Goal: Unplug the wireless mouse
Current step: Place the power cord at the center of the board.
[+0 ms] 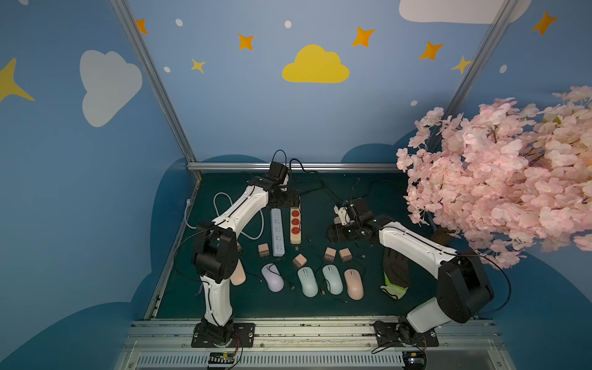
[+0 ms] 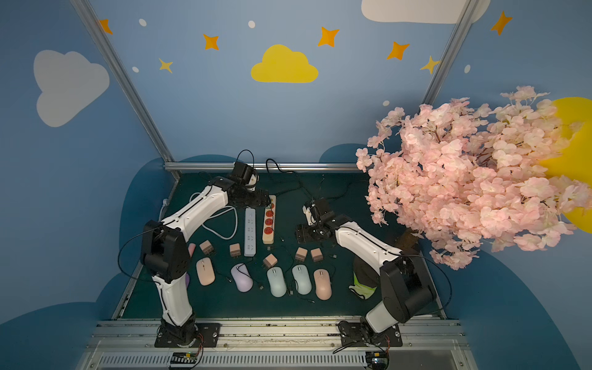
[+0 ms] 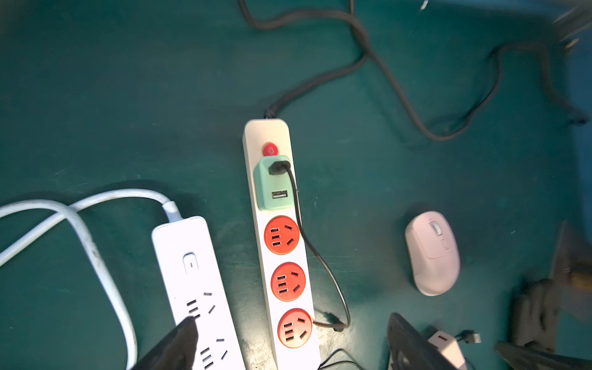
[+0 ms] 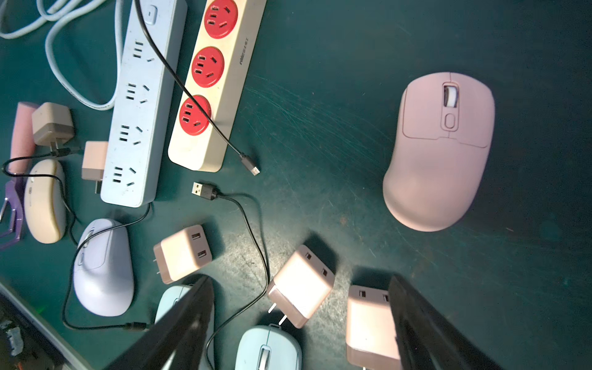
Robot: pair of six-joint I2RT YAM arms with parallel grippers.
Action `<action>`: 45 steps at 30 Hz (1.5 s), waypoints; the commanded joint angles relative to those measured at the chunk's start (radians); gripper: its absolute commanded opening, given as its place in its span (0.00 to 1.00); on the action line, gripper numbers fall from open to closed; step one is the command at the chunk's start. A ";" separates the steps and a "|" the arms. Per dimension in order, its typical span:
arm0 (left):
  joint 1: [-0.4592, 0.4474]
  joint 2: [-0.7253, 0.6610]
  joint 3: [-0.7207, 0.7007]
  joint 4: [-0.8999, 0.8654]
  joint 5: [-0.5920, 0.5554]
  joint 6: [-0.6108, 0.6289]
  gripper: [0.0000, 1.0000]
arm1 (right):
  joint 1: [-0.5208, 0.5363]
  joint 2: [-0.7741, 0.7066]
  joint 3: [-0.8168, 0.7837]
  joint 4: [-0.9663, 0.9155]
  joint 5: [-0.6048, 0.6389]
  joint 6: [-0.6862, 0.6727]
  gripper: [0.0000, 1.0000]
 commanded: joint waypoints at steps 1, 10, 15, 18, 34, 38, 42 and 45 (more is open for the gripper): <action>-0.013 0.088 0.145 -0.154 -0.061 0.057 0.88 | 0.000 -0.040 -0.026 0.034 -0.031 0.023 0.85; -0.042 0.450 0.683 -0.455 -0.222 0.123 0.74 | 0.002 -0.093 -0.062 -0.005 -0.021 0.012 0.82; -0.038 0.517 0.756 -0.458 -0.203 0.116 0.69 | 0.001 -0.107 -0.068 -0.025 -0.011 0.008 0.81; -0.038 0.541 0.760 -0.439 -0.191 0.113 0.67 | 0.002 -0.110 -0.070 -0.029 -0.008 0.008 0.81; -0.024 0.634 0.845 -0.409 -0.181 0.112 0.32 | 0.002 -0.090 -0.059 -0.056 -0.014 -0.004 0.79; -0.025 0.635 0.845 -0.414 -0.177 0.112 0.22 | 0.004 -0.084 -0.055 -0.053 -0.020 0.000 0.79; -0.019 0.621 0.837 -0.415 -0.137 0.104 0.14 | 0.004 -0.085 -0.052 -0.041 -0.016 0.010 0.79; -0.006 0.593 0.805 -0.393 -0.049 0.087 0.06 | 0.002 -0.068 -0.032 -0.012 -0.021 0.039 0.80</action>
